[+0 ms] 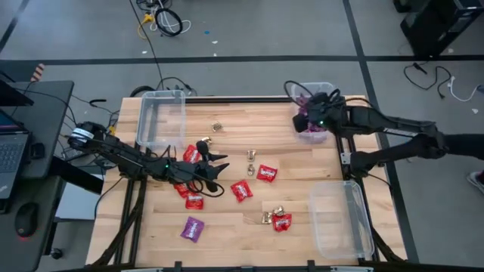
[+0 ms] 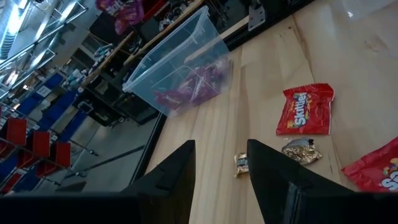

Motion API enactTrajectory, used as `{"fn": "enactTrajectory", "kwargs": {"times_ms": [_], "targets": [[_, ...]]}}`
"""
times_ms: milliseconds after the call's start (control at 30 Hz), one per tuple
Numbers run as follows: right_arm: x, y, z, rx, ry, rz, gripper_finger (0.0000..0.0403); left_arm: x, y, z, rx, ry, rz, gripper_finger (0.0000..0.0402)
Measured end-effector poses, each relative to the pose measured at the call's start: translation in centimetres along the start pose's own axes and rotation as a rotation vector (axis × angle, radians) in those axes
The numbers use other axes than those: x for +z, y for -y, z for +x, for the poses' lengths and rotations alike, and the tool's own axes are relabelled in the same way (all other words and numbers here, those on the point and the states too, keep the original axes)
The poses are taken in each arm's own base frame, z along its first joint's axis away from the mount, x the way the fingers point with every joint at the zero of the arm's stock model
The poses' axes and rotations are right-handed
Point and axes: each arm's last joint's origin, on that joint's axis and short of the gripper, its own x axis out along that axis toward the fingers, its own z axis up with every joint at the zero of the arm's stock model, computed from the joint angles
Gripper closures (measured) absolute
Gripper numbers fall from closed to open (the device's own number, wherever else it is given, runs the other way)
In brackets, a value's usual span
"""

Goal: Sort candy
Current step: Put the purple candy into the top right transparent bin

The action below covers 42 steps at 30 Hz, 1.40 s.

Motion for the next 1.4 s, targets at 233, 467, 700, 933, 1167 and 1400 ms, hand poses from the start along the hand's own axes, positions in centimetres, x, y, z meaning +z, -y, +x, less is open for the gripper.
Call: {"fn": "enactTrajectory", "kwargs": {"times_ms": [233,467,700,933,1167,1400], "targets": [[-0.9,3.0,0.8,-0.189,-0.149,0.007,0.0403,0.0,0.0,0.0,0.000,0.000,0.000,0.0254],[-1.4,4.6,1.2,-0.282,-0.249,0.000,0.0403,0.0,0.0,0.0,0.000,0.000,0.000,0.0254],[-1.5,5.0,1.4,-0.293,-0.283,0.007,0.0403,0.0,0.0,0.0,0.000,-0.001,0.001,0.0254],[-1.7,5.3,1.9,-0.307,-0.306,0.019,0.0403,0.0,0.0,0.0,-0.001,-0.003,0.003,0.0254],[-4.9,5.4,4.2,-0.332,-0.411,0.009,0.0403,-0.2,0.1,0.0,-0.009,-0.017,0.014,0.0254],[-6.5,5.5,5.4,-0.336,-0.452,0.017,0.0403,-0.2,0.1,0.0,-0.010,-0.018,0.015,0.0254]]}}
